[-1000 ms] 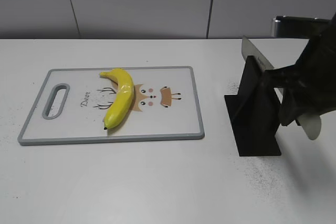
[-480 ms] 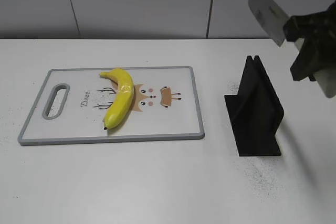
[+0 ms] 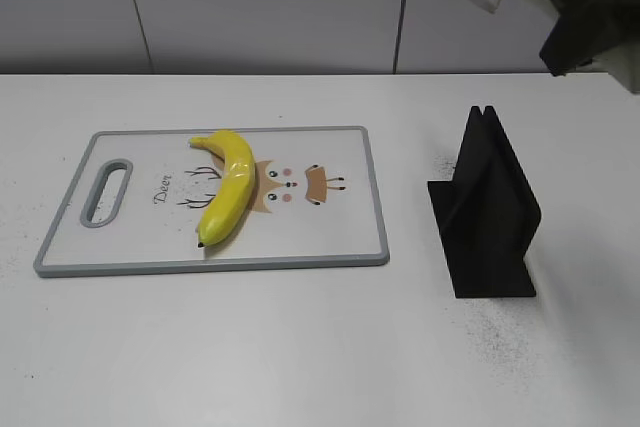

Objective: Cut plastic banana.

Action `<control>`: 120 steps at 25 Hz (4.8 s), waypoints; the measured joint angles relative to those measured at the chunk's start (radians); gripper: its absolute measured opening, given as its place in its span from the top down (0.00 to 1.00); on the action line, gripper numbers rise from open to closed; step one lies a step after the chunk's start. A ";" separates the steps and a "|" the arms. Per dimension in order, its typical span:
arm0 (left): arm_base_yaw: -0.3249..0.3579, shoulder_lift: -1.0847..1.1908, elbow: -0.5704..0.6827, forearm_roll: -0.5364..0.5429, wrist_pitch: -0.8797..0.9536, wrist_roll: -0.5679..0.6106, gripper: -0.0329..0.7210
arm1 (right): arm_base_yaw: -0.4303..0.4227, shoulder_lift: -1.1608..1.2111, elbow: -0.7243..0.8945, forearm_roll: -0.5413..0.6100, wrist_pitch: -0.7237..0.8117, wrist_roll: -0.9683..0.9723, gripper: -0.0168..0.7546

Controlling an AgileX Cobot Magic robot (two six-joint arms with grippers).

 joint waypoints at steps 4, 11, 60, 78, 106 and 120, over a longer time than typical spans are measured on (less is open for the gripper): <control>0.000 0.194 0.000 -0.132 -0.129 0.126 0.21 | 0.000 0.106 -0.101 0.000 0.019 -0.224 0.77; 0.000 0.571 -0.111 -0.361 -0.254 0.457 0.21 | 0.000 0.279 -0.209 0.044 0.025 -0.591 0.77; -0.221 1.635 -0.858 -0.287 -0.195 1.074 0.91 | 0.080 0.709 -0.563 0.242 -0.058 -1.224 0.77; -0.224 1.892 -0.876 -0.325 -0.288 1.118 0.93 | 0.067 0.936 -0.585 0.227 -0.035 -1.132 0.77; -0.229 1.540 -0.858 -0.313 -0.158 1.107 0.94 | 0.088 0.674 -0.621 0.170 0.083 -1.085 0.77; -0.218 1.519 -0.858 -0.346 -0.194 1.079 0.37 | 0.085 0.660 -0.621 0.145 0.094 -1.065 0.77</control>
